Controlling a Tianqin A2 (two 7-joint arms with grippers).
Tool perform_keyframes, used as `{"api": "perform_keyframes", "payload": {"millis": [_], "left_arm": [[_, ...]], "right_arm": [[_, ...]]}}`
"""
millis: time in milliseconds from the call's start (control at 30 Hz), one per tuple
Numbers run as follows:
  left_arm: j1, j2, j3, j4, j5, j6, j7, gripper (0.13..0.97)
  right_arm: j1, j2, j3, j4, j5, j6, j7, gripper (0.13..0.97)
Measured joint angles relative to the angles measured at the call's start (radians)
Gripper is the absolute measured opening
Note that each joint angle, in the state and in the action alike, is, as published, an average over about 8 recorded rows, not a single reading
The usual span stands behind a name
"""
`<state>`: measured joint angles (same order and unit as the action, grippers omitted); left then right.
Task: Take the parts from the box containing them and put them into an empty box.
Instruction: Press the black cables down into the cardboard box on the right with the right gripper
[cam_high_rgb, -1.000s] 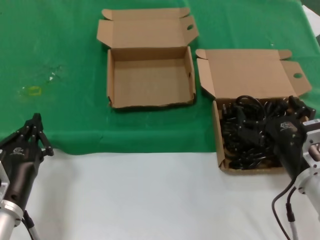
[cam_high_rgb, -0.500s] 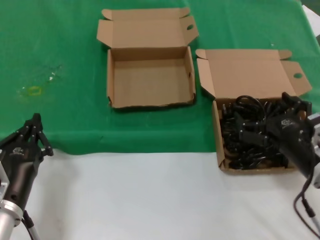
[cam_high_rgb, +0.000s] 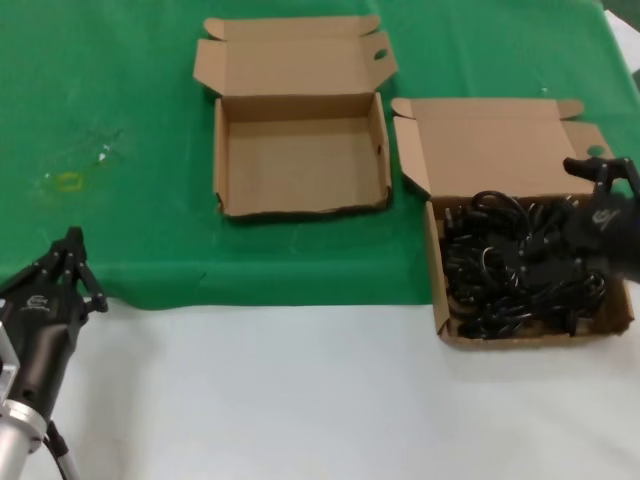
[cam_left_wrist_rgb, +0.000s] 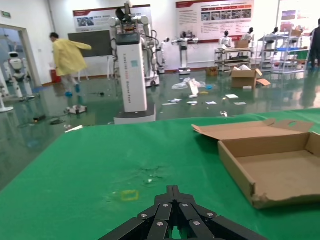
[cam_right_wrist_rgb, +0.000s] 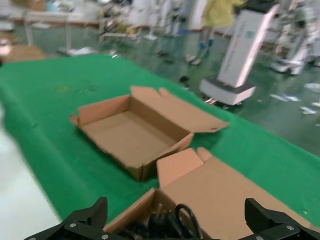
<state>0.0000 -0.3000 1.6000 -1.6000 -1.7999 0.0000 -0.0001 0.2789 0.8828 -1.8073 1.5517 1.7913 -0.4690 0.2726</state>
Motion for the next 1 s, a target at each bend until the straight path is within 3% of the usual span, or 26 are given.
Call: {"api": "perform_keyframes", "payload": {"millis": [400,1000], "left_arm": [[0.000,0.000,0.000,0.000,0.000,0.000,0.000,0.144],[0.000,0.000,0.000,0.000,0.000,0.000,0.000,0.144]], "right_arm": [[0.184,0.098,-0.057,-0.108,-0.043,-0.337,-0.088,0.966],[0.500,0.051,-0.181,-0.325,-0.177,-0.720,-0.266,0.966]]}}
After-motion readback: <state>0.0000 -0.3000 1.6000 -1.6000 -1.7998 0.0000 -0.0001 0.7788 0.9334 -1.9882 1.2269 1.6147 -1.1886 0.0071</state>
